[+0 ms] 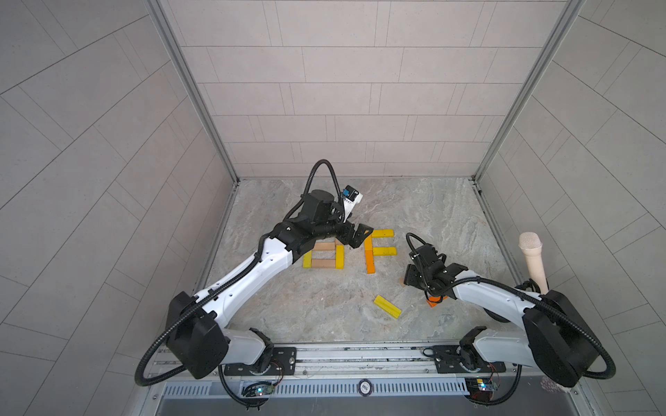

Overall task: Assemble the number 8 with building blocks
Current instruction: Move the building block to the center of the board.

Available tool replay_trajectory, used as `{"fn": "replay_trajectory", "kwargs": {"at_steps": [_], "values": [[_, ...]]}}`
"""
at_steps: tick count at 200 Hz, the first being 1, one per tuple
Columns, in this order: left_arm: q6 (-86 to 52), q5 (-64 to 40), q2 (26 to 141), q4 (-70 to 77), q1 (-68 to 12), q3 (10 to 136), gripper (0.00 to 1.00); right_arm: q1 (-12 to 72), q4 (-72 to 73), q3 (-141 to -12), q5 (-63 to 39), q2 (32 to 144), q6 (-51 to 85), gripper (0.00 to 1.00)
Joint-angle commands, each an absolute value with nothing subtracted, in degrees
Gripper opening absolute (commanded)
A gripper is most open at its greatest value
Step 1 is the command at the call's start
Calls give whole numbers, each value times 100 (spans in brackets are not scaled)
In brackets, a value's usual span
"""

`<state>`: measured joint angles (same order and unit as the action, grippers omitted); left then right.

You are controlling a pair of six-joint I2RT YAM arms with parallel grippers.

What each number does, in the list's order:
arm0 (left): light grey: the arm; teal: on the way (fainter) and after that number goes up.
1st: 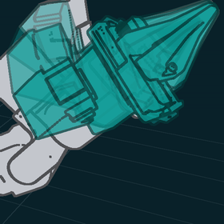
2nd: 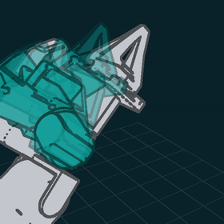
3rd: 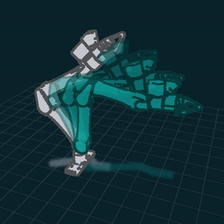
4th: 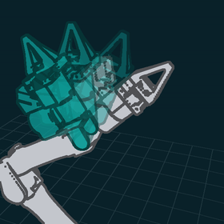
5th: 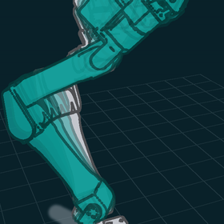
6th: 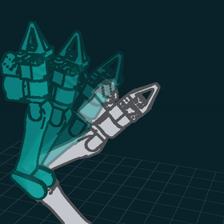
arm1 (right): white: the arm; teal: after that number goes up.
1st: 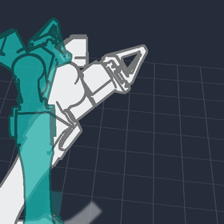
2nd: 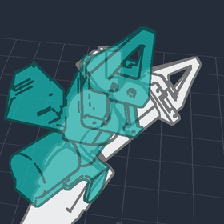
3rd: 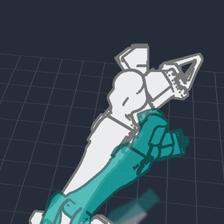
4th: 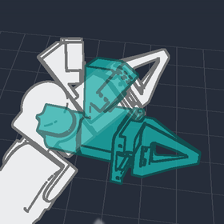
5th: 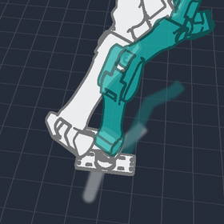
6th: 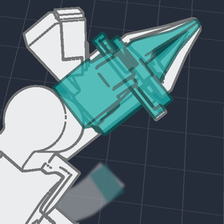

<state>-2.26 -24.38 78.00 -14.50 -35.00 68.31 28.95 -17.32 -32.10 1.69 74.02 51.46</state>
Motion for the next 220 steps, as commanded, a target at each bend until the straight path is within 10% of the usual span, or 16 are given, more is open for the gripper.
{"fn": "replay_trajectory", "kwargs": {"at_steps": [1, 220], "values": [[-88, -2503, 7698, -1503, -3482, 6833, 100, 2966, -1644, -3423, 126, 7592, 5149, 64], [385, -2364, 7760, -1141, -3438, 6398, 100, 3236, -2354, -4532, 458, 8646, 3637, 37]]}}
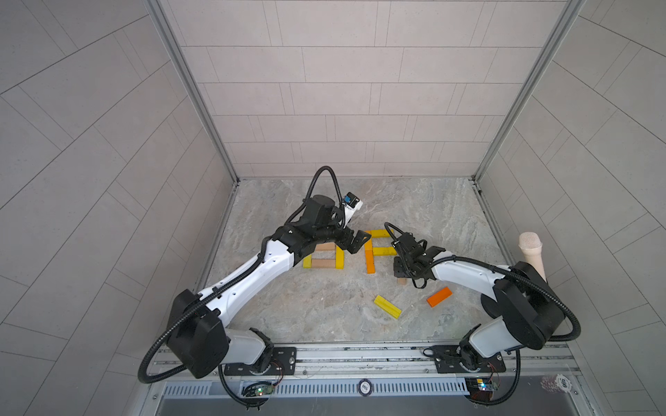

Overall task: Assemble the number 8 with building blocks
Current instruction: Move the building block to the center of the board.

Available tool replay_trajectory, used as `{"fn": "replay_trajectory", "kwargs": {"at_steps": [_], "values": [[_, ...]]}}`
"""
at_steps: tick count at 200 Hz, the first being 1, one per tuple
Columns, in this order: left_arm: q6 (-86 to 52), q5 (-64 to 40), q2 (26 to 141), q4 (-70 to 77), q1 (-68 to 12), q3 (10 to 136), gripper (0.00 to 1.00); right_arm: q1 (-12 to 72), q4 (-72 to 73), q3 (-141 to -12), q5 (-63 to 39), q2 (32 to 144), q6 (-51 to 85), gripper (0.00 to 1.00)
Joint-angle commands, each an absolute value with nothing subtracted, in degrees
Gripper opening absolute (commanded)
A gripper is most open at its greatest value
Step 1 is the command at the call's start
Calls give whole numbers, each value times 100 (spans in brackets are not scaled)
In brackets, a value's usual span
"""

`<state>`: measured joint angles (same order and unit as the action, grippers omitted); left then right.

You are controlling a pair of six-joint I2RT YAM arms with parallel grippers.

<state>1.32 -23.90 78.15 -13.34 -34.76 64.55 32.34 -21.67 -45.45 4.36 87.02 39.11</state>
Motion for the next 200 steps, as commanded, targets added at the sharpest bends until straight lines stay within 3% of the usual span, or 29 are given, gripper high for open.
{"fn": "replay_trajectory", "kwargs": {"at_steps": [1, 43, 80, 200], "values": [[377, -2364, 7761, -1137, -3437, 6403, 100, 3240, -2350, -4525, 453, 8643, 3638, 37], [294, -2492, 7814, -1161, -3436, 6475, 100, 3258, -2082, -4339, 295, 8603, 3586, 47], [121, -2597, 7834, -1230, -3433, 6574, 100, 3268, -2153, -4263, 475, 8416, 3550, 48], [15, -2735, 7787, -1213, -3437, 6601, 100, 2973, -2069, -4373, -1, 8509, 3207, 36]]}}
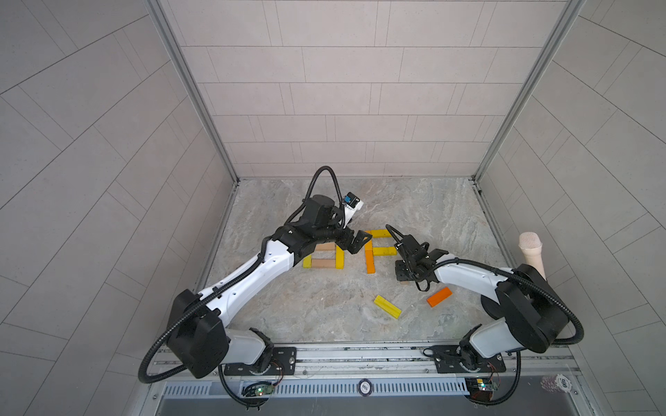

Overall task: Assemble the number 8 with building blocks
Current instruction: Move the building block to the center of the board.

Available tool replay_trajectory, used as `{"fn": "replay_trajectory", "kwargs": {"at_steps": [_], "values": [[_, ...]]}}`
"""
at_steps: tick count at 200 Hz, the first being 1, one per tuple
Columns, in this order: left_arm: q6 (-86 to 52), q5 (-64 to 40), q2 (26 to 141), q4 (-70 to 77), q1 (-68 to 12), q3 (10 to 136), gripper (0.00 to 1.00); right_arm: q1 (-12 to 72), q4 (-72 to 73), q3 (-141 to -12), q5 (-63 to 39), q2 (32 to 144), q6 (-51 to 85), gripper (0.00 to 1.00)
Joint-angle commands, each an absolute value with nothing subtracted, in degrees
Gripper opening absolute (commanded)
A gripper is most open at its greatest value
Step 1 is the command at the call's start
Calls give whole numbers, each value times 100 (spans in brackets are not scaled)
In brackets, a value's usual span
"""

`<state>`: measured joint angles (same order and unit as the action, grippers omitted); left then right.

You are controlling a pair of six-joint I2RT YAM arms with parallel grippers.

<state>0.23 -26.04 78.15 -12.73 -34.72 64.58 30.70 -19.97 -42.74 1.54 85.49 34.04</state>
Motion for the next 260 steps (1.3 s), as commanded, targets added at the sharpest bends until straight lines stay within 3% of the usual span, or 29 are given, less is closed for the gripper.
{"fn": "replay_trajectory", "kwargs": {"at_steps": [1, 201, 260], "values": [[16, -2734, 7783, -1213, -3437, 6601, 100, 2963, -2072, -4379, -5, 8513, 3207, 36], [-1, -2701, 7764, -1266, -3433, 6610, 100, 1680, -2432, -6115, -912, 10113, 1987, 39], [-1, -2692, 7730, -1267, -3440, 6614, 100, 1688, -2509, -5729, -929, 9606, 1954, 45]]}}
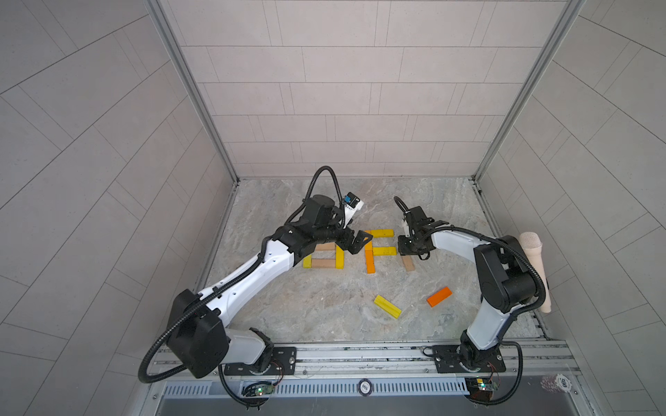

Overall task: Assemble the number 8 with building blocks
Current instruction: Move the building block to the center of the board, then assemble the building block at the center of the board.

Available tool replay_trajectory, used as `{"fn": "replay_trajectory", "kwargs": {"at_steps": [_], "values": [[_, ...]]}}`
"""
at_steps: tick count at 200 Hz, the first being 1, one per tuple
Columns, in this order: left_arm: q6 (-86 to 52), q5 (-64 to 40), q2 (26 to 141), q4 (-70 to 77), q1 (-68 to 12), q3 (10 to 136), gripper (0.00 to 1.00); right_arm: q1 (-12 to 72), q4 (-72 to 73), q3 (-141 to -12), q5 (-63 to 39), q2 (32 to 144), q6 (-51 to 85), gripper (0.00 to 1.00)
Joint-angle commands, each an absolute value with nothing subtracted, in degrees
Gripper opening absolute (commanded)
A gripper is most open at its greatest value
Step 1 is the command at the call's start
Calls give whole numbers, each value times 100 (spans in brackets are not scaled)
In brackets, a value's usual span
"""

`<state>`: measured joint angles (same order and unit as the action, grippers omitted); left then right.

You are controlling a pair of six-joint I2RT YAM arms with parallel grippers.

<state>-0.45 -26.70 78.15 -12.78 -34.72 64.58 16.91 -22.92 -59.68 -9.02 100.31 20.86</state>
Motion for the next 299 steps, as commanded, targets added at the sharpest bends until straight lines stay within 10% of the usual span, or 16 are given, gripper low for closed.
{"fn": "replay_trajectory", "kwargs": {"at_steps": [1, 299], "values": [[-1, -2695, 7728, -1266, -3438, 6616, 100, 1688, -2511, -5721, -930, 9589, 1952, 45], [-52, -2769, 7708, -1269, -3445, 6627, 100, 1628, -2503, -6574, -749, 10563, 2479, 33]]}}
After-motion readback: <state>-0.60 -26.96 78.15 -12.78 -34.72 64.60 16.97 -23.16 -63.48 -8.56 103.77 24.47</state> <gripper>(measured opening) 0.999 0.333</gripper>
